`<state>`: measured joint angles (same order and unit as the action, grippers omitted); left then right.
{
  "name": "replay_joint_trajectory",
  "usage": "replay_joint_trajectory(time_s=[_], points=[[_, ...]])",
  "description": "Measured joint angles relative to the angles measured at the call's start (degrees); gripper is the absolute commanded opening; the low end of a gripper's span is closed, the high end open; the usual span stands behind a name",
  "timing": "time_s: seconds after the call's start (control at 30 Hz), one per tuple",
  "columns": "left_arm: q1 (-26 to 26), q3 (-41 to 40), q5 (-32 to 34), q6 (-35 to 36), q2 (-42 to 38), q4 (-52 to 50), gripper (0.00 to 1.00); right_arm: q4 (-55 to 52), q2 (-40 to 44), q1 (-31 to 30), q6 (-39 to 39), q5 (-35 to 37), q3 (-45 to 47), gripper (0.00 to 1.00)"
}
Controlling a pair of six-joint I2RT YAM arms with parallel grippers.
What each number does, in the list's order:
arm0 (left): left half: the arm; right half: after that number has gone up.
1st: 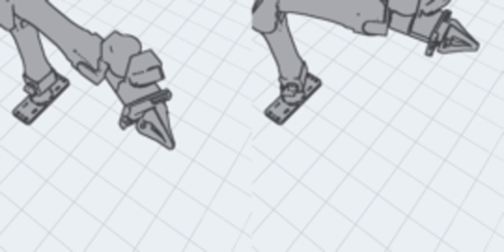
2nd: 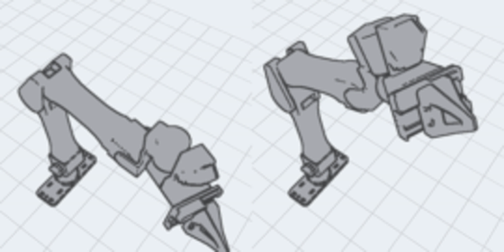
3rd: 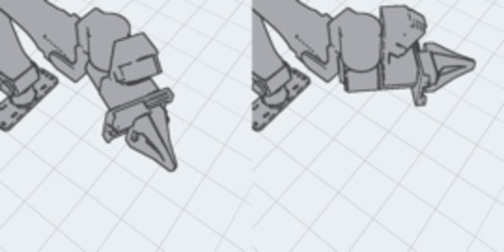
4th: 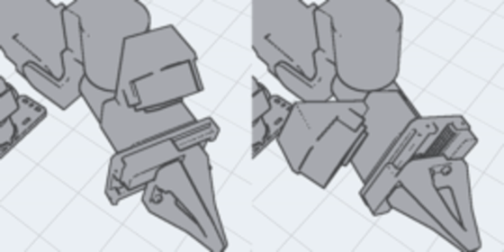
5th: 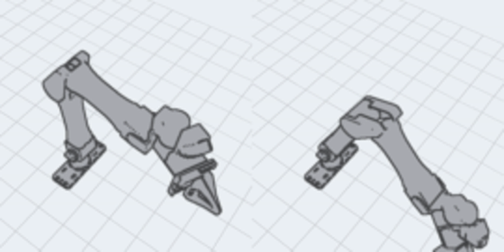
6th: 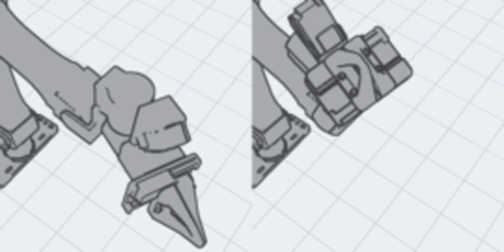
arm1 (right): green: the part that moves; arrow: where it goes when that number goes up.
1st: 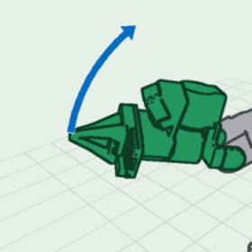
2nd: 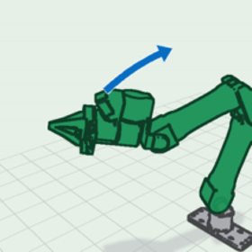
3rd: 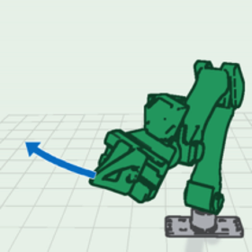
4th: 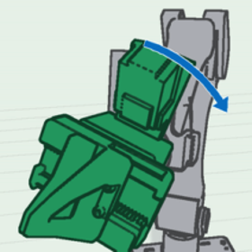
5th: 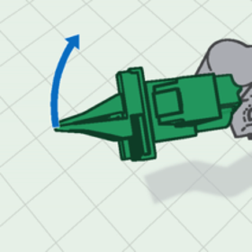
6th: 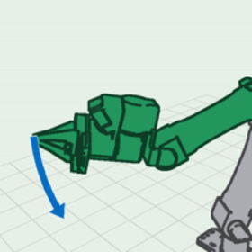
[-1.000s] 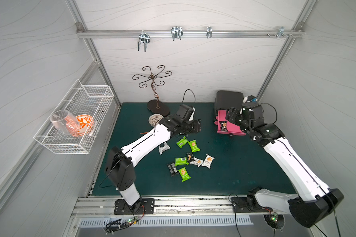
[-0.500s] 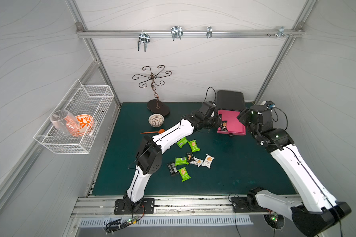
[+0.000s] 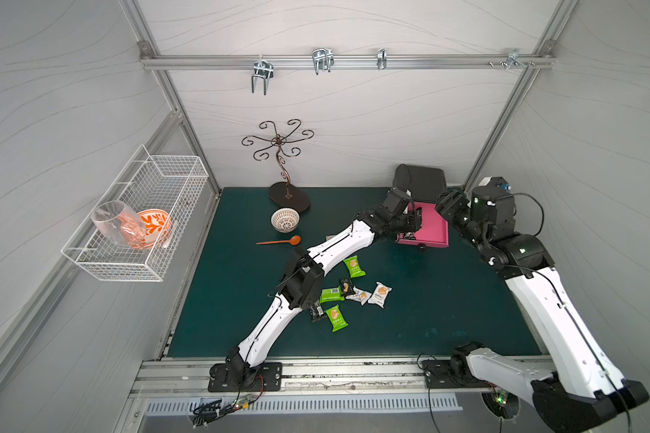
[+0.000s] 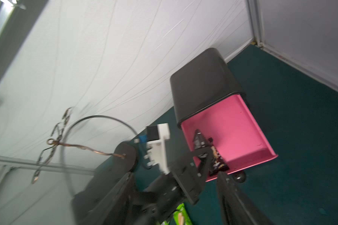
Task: Place the cookies into the drawer by color
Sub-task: Place the cookie in the drawer, then pick up the cookie at the center of the board.
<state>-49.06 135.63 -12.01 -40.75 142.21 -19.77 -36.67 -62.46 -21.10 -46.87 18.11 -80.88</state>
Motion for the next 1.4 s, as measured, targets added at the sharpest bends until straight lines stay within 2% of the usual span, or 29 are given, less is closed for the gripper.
replay_joint_trajectory(time_s=[0.07, 0.2, 0.23, 0.5, 0.63, 0.77, 0.97, 1.07, 1.17, 1.4], points=[[-0.37, 3.50, -0.17, 0.02, 2.80, -0.63, 0.30, 0.00, -0.17, -0.02, -1.18, -2.12, -1.27, 0.70], [-0.61, 7.08, -0.26, 1.20, 5.51, -2.16, 0.55, -0.48, -0.28, -0.02, -2.73, -4.94, -1.57, 0.70], [-0.61, 7.17, -0.28, 1.44, 5.51, -2.73, 0.58, -0.68, -0.35, -0.02, -2.89, -5.22, -1.57, 0.70], [0.11, 7.02, 0.92, 3.74, 2.36, -8.94, 0.63, -1.44, -0.44, 0.02, -3.80, -7.89, -1.66, 0.71], [1.18, -5.25, 2.51, 5.73, -9.09, -10.40, 0.63, -1.29, -0.44, 0.09, -3.19, -9.49, -2.19, 0.71], [3.30, -19.47, 6.08, 8.55, -25.16, -10.40, 0.63, -1.14, -0.44, 0.09, 0.00, -11.82, -2.29, 0.71], [7.32, -37.22, 12.48, 13.44, -47.04, -10.62, 0.63, -0.66, -0.72, -0.04, 6.82, -19.52, 0.94, 0.69], [8.63, -44.13, 15.58, 15.45, -54.07, -13.31, 0.63, -0.76, -2.60, -1.66, 10.64, -23.19, 3.50, 0.68], [9.51, -51.52, 18.21, 15.93, -59.93, -16.92, 0.63, -0.76, -6.86, -5.95, 15.26, -25.27, 5.31, 0.68], [13.29, -67.63, 21.81, 13.09, -71.54, -22.71, 0.63, 0.37, -16.65, -15.15, 21.20, -30.34, 9.75, 0.62]])
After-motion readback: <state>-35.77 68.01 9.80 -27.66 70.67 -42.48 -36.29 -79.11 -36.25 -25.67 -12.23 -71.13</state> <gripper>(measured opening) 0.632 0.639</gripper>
